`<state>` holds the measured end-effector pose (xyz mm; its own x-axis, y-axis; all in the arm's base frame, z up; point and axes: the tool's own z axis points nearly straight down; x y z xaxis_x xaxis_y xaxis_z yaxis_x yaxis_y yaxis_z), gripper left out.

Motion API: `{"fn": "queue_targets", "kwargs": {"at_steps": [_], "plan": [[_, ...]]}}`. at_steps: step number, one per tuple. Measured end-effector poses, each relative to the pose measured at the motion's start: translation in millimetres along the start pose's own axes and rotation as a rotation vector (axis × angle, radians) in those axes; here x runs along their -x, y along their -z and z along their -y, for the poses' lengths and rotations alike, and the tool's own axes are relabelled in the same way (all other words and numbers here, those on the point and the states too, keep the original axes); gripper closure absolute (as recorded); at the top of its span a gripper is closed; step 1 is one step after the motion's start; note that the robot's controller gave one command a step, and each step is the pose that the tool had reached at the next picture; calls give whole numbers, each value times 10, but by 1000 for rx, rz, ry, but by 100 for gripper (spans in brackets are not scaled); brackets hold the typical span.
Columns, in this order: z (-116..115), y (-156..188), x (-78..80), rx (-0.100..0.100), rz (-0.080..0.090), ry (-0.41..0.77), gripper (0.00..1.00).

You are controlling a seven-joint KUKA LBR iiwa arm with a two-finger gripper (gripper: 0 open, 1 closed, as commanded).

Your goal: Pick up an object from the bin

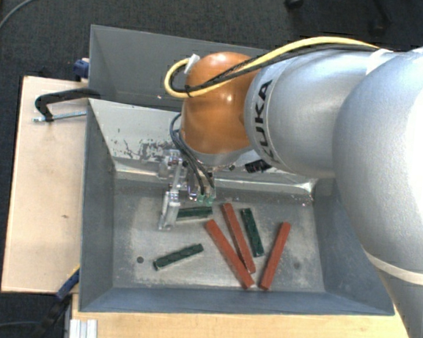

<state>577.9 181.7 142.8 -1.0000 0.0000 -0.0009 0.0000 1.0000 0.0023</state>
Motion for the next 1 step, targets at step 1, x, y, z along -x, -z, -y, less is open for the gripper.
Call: {"fn": "queue_targets", "kwargs": {"at_steps": [1], "plan": [[615,-719,-569,-2,2,288,0]]}}
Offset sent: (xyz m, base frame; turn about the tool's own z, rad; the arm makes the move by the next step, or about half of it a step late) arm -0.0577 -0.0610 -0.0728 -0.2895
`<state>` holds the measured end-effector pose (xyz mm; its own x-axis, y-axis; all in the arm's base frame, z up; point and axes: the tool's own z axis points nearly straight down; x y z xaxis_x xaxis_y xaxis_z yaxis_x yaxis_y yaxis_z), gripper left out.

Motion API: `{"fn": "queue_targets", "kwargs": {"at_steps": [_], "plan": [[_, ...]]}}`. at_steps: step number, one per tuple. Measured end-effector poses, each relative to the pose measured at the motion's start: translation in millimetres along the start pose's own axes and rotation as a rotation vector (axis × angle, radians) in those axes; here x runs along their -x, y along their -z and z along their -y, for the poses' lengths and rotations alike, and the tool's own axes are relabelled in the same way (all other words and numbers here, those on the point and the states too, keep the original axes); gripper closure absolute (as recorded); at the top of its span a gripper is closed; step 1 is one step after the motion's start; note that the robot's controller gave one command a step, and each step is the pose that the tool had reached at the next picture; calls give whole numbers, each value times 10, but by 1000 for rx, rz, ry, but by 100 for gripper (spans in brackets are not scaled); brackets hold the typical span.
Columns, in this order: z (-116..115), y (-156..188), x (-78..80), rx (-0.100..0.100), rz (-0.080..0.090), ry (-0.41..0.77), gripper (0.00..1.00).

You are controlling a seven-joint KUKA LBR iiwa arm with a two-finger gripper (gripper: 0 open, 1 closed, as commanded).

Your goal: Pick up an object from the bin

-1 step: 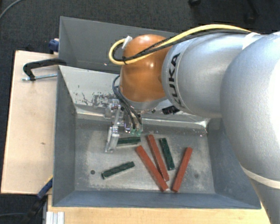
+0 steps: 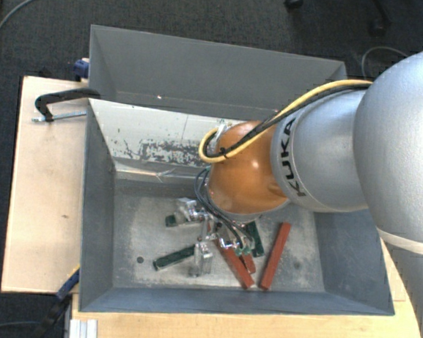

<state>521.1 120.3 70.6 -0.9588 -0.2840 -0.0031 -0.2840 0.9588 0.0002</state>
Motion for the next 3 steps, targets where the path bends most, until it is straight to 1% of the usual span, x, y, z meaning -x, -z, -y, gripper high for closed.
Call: {"fn": "queue_targets", "kwargs": {"at_steps": [1,2,3], "plan": [[-15,62,62,1,20,1,100],[247,67,-170,3,23,82,100],[-225,99,379,1,8,678,100]]}}
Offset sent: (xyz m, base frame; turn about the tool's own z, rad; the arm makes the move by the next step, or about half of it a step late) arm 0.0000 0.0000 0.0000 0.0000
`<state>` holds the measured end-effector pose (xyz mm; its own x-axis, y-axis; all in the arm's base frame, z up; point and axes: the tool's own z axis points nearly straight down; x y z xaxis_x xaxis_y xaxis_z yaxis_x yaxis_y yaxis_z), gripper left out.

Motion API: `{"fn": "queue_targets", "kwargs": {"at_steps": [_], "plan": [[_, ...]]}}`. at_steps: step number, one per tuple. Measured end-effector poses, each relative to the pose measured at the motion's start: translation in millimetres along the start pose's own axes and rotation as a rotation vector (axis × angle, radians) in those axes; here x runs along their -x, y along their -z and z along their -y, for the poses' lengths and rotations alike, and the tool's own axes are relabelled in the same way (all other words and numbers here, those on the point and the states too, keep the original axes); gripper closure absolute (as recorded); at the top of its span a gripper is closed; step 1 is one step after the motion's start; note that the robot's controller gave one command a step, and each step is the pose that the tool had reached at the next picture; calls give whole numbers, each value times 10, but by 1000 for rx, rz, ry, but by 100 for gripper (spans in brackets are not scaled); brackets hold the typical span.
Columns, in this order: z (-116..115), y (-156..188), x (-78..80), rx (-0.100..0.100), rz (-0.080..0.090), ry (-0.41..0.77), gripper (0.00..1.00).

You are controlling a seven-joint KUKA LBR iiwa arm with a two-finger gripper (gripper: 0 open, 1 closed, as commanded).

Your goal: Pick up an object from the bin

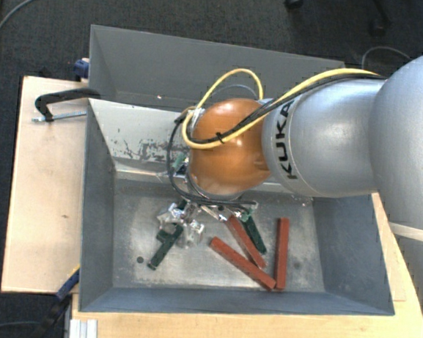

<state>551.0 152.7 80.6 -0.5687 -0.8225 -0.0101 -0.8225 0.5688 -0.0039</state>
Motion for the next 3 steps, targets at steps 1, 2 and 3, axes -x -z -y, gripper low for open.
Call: {"fn": "queue_targets", "kwargs": {"at_steps": [1,2,3], "plan": [[-113,1335,74,-4,3,-2,100],[-122,1287,56,3,-4,-3,0],[134,-132,171,8,-7,149,0]]}}
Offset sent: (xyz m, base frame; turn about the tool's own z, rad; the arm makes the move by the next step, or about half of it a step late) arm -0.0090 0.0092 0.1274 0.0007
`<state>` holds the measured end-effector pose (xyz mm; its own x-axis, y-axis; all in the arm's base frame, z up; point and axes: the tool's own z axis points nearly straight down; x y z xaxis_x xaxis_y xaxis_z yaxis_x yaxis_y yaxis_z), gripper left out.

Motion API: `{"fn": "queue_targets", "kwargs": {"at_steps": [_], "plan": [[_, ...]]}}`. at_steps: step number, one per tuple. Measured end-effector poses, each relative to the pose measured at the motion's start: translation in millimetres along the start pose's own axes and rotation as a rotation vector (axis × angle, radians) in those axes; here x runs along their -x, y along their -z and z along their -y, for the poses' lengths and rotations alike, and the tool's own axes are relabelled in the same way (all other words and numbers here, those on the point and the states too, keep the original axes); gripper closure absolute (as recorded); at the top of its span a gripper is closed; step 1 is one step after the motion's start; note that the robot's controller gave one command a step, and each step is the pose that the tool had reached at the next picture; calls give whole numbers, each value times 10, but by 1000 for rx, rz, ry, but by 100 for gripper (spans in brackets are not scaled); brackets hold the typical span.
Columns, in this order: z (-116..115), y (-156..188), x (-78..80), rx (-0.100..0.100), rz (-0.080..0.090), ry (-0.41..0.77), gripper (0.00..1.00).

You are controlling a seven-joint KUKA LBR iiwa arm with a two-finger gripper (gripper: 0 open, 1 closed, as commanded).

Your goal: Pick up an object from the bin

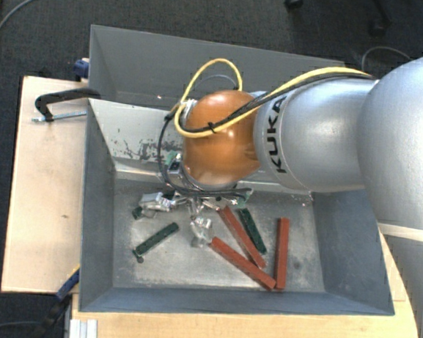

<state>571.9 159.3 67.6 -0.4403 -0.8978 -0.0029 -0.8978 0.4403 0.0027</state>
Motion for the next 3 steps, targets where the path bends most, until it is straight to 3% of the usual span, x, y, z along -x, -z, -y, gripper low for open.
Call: {"fn": "queue_targets", "kwargs": {"at_steps": [1,2,3], "plan": [[-540,35,263,0,0,40,0],[-503,32,239,-2,0,33,100],[-483,1598,431,-12,10,57,100]]}}
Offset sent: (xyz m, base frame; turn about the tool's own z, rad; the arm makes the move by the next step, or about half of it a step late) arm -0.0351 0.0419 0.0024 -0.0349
